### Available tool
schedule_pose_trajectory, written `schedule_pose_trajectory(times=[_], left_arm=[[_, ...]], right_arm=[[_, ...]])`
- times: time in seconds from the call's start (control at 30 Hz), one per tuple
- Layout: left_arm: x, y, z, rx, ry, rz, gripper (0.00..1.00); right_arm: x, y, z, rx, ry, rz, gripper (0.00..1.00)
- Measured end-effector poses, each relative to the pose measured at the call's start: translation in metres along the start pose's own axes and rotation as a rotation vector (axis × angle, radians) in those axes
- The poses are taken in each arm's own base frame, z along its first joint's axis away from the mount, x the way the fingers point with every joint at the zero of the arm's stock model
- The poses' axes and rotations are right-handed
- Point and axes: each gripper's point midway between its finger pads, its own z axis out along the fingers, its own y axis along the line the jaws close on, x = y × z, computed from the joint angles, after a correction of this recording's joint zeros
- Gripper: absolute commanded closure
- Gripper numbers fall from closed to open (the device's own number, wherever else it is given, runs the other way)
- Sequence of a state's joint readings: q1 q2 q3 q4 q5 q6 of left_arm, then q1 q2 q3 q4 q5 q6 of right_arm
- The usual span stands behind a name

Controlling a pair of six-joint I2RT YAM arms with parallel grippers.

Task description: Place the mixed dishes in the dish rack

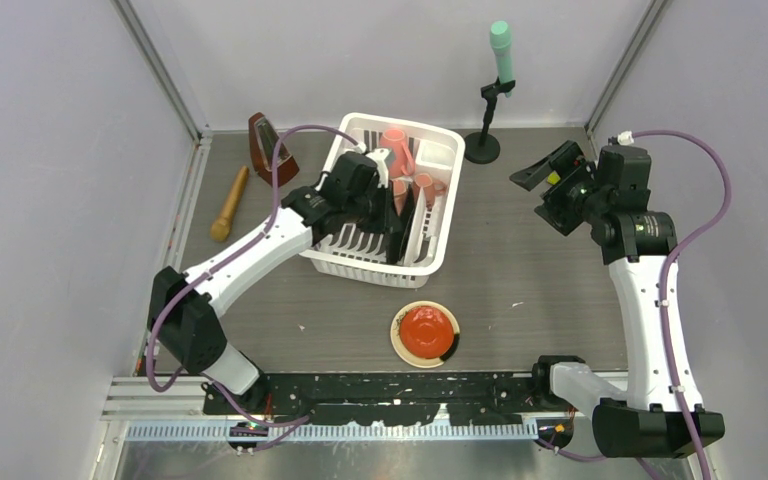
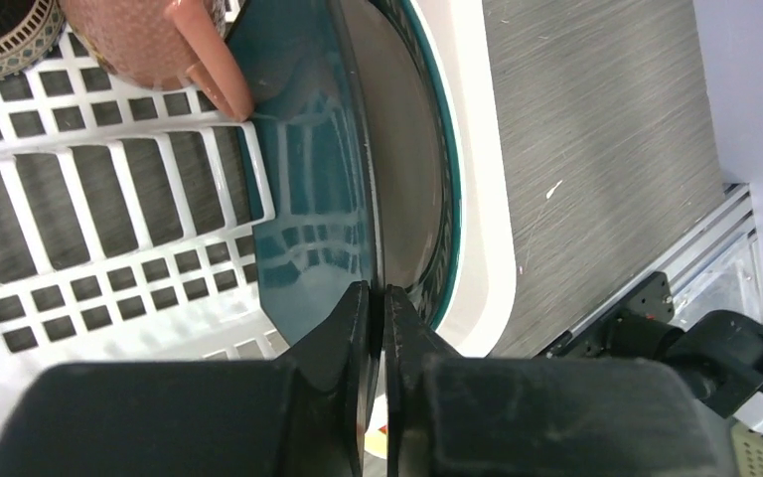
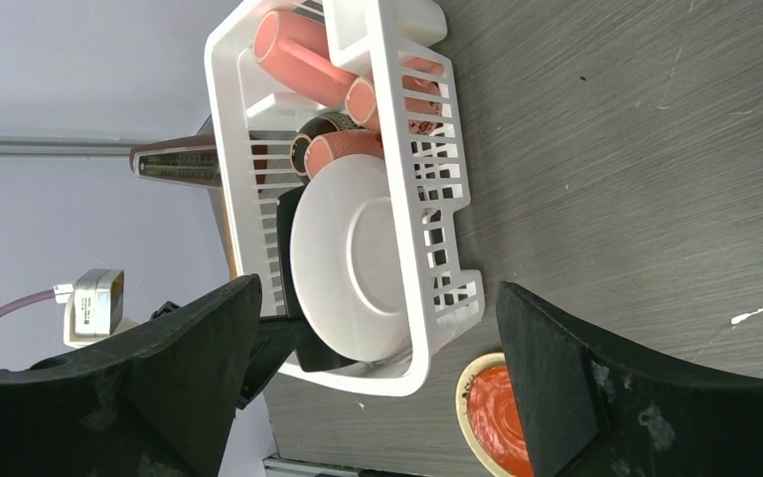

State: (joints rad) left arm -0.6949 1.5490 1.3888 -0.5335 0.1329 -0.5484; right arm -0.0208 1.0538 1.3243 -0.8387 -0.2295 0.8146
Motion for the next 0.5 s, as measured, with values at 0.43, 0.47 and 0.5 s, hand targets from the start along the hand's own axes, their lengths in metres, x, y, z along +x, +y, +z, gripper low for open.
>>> schedule_pose_trajectory(times=[0.43,0.47,0.5], left_arm=[[-0.004,-0.013,0.012,0.057,0.009,-0.021,0.81],[-0.004,-0.014,0.012,0.060,0.010,-0.026,0.75],[-0.004,-0.015,0.012,0.061,0.011,-0.028,0.67]], right_arm=[[0.038,-0.039,0.024,0.075,0.109,0.021,0.05],[0.047,-0.045,0.027,0.081,0.131,0.017,0.05],[0.053,-0.049,0.029,0.087,0.150,0.015,0.06]])
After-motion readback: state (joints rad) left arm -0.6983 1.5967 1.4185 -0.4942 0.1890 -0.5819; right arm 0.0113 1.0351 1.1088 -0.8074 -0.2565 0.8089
